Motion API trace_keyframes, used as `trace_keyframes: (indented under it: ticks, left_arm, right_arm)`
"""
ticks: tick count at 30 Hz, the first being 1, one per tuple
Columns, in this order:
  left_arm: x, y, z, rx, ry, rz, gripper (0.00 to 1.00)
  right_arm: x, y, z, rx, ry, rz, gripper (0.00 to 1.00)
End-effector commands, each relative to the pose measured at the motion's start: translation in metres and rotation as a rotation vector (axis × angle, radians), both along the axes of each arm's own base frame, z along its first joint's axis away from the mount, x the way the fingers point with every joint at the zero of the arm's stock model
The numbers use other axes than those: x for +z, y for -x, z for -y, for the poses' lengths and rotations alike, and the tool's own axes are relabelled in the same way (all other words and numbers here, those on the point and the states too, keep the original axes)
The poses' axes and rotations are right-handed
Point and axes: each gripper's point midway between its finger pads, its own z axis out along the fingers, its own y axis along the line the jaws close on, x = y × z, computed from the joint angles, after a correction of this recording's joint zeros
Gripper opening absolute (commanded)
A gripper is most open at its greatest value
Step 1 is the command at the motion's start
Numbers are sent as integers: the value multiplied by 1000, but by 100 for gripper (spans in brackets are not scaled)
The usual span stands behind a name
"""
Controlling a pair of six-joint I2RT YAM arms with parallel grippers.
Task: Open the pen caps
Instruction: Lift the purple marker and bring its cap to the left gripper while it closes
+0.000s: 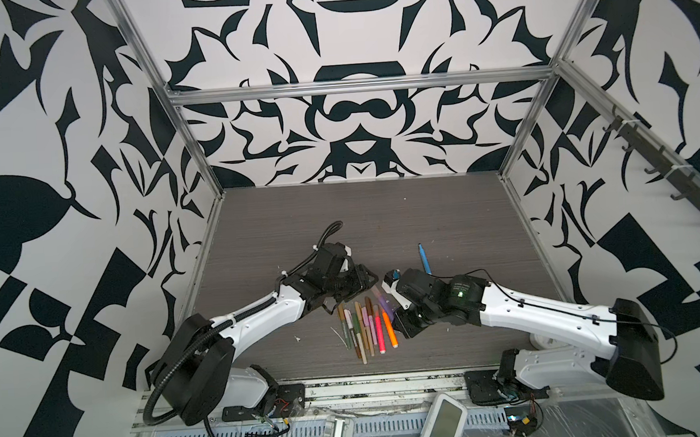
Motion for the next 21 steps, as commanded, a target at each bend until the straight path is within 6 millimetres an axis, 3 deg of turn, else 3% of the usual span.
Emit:
trace_keyframes:
  ticks: [1, 12, 16, 21]
  left_arm:
    - [18, -4, 26, -30, 69, 12, 56]
    - [14, -5, 40, -54, 77, -2, 41]
    - [14, -4, 40, -54, 81, -3, 36]
    - [15, -6, 42, -59, 83, -8, 39]
  right_arm:
    - [17, -9, -8, -7, -51, 23, 0]
    - [10, -32, 24, -142, -73, 2, 0]
    - [9, -34, 24, -139, -80, -11, 0]
    - [12, -29, 13, -110, -143, -37, 0]
